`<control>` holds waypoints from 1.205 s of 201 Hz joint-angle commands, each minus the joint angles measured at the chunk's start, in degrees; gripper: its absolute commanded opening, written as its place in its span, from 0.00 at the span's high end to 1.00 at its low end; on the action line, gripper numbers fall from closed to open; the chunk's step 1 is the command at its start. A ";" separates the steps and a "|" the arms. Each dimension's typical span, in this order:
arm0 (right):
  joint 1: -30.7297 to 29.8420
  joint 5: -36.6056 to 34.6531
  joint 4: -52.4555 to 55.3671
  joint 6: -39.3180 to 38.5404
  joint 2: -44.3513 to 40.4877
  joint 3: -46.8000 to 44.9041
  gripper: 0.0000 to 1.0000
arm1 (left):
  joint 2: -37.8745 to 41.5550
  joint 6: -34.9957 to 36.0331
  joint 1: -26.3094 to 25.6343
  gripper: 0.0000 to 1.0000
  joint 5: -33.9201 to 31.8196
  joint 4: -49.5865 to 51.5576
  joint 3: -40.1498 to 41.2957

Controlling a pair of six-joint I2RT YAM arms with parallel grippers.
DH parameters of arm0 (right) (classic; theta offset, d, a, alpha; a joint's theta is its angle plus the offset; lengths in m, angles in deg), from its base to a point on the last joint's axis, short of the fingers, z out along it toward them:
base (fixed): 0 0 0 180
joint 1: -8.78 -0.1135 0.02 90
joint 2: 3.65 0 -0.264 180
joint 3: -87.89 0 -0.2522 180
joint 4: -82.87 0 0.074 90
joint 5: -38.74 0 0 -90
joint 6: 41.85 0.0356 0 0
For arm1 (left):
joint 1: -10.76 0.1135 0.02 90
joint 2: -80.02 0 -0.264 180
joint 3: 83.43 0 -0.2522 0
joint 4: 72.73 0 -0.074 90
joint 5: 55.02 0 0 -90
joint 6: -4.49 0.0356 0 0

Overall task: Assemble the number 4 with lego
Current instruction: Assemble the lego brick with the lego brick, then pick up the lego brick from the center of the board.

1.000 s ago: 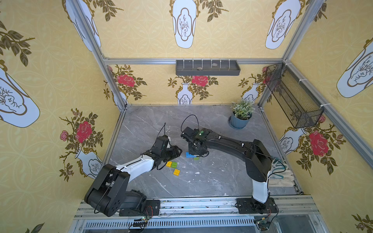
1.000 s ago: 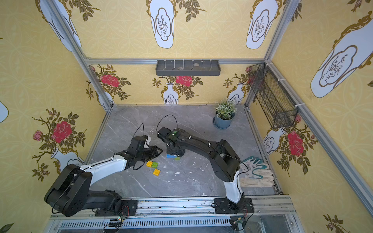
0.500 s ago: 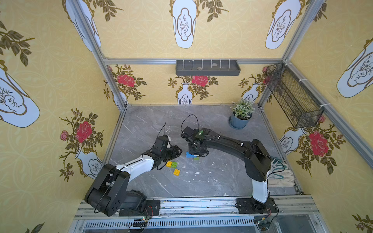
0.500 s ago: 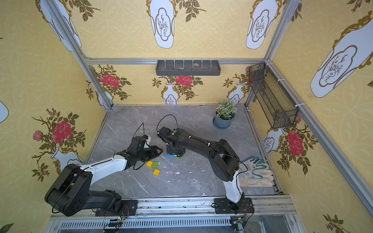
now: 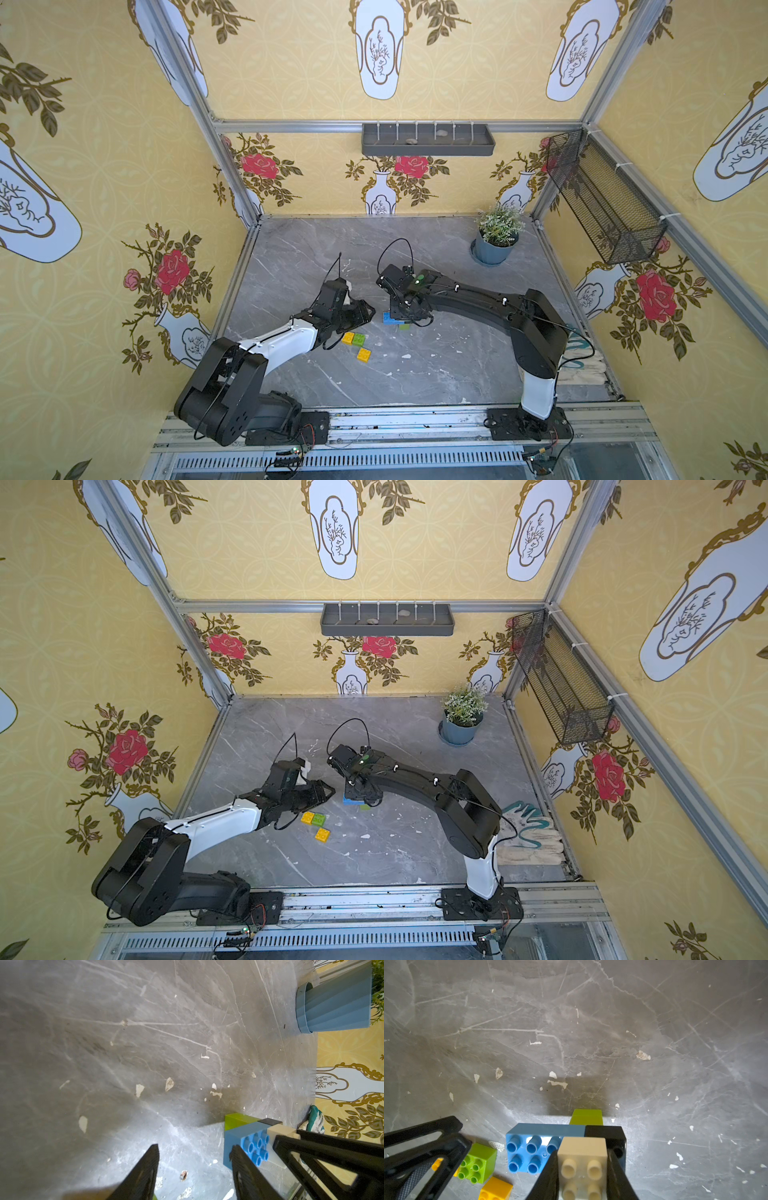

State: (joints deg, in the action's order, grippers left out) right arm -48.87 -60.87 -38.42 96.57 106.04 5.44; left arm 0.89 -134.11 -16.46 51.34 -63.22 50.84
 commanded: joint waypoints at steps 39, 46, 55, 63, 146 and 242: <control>0.16 -1.31 6.04 -1.18 1.50 4.31 0.71 | -0.69 0.78 0.08 0.42 0.06 -0.58 -0.29; 0.32 -1.53 5.97 -1.23 1.47 4.62 0.70 | -0.89 0.79 0.11 0.42 0.08 -0.58 -0.38; 0.42 -1.64 5.74 -1.38 1.31 4.78 0.68 | -1.17 0.92 0.06 0.42 0.16 -0.52 -0.55; 0.41 -1.80 5.66 -1.48 1.31 4.99 0.67 | -1.35 0.96 0.06 0.42 0.20 -0.41 -0.77; 0.51 -1.25 5.02 -1.84 0.62 5.61 0.50 | -1.25 1.66 0.08 0.42 0.43 0.21 -1.61; -9.85 -5.13 -1.98 -9.14 -7.60 3.09 0.31 | 10.14 -2.12 1.73 0.42 -11.11 13.58 1.27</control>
State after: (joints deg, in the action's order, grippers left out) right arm -54.07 -65.70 -33.57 93.21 100.75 12.02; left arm 7.23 -133.72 -15.98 47.84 -57.84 50.12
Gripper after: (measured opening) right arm 0.676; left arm 0.574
